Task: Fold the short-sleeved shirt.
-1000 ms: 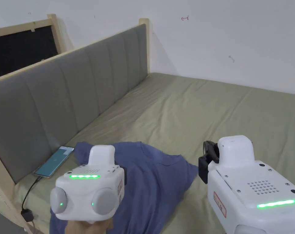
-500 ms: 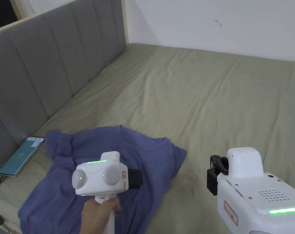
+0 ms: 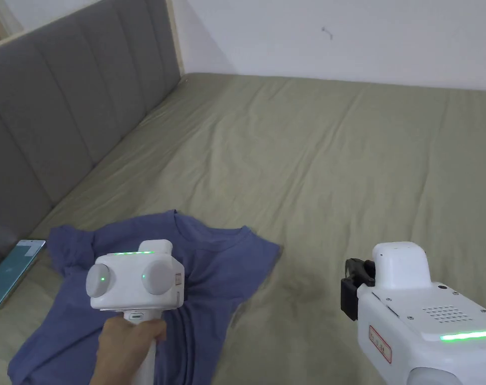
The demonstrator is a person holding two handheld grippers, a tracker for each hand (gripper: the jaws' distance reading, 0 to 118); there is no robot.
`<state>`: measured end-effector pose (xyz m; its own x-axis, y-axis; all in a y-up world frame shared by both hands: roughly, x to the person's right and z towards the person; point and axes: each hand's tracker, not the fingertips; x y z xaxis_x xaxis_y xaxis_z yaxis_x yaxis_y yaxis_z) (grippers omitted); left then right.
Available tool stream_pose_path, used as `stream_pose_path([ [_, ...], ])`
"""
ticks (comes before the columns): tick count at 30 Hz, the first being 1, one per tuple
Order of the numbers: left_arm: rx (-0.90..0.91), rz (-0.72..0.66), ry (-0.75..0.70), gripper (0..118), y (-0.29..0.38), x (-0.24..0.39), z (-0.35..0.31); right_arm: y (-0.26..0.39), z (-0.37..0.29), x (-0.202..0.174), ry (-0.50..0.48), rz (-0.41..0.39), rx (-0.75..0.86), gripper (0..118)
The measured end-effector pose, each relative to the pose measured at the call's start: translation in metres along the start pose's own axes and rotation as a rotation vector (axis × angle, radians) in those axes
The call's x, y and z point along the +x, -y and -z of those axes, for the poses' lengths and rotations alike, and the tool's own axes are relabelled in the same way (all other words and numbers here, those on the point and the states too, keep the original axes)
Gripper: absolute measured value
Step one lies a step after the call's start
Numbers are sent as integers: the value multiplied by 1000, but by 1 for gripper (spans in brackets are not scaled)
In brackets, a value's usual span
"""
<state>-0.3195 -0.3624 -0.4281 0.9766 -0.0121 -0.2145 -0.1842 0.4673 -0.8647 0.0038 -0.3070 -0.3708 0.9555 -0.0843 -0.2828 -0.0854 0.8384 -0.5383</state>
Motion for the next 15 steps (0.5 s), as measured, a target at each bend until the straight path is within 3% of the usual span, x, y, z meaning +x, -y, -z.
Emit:
stream_pose_path([
  [3,63,-35,102,2,-14,1,-20,-2,-12,22,33,60,25,0],
  [8,153,115,120,2,-33,61,-66,-7,-42,61,90,159,72,0],
  [11,229,148,277,2,-48,110,-99,-9,-67,86,150,173,111,0],
  [15,319,331,436,2,-63,193,-142,-11,-107,125,255,243,170,0],
])
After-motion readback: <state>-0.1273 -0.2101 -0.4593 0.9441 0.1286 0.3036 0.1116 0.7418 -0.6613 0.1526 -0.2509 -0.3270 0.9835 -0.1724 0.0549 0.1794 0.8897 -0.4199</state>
